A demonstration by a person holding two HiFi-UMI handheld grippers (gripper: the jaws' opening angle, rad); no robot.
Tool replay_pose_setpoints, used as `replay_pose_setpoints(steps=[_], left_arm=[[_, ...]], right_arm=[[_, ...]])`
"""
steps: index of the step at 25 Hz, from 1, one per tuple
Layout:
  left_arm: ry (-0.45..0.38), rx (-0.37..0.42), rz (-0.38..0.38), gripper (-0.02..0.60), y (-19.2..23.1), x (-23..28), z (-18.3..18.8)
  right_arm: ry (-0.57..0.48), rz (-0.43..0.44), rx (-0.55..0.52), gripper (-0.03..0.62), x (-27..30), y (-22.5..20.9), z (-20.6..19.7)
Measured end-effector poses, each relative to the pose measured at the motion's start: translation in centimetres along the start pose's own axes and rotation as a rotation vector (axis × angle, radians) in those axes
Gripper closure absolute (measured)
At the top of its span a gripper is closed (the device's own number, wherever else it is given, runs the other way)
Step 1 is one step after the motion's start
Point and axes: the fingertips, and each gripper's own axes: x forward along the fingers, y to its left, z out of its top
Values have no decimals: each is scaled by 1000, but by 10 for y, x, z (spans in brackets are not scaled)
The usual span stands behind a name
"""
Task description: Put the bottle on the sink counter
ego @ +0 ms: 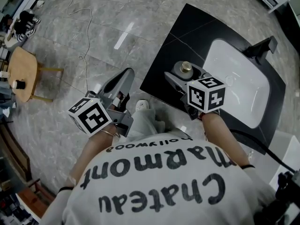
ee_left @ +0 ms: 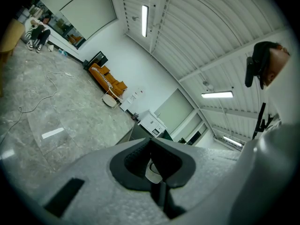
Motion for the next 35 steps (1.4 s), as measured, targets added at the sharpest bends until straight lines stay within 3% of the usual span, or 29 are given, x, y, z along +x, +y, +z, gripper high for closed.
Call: replay_pose_setpoints(steps=[4,24,31,35], left_arm=[[-21,-5,3,566,-3,-7,4],[-122,-1,45,566,-4,-57,20],[-131,-11,37,567,2,-61,16],[-109,-16,1,566,15,-50,25]], right_arm=[[17,-3,-3,253,2,2,-4],[122,-43,-214,252,7,24,-18],[122,-27,-198,252,9,24,-21],[118,-58,-179,250,10,21,-23]])
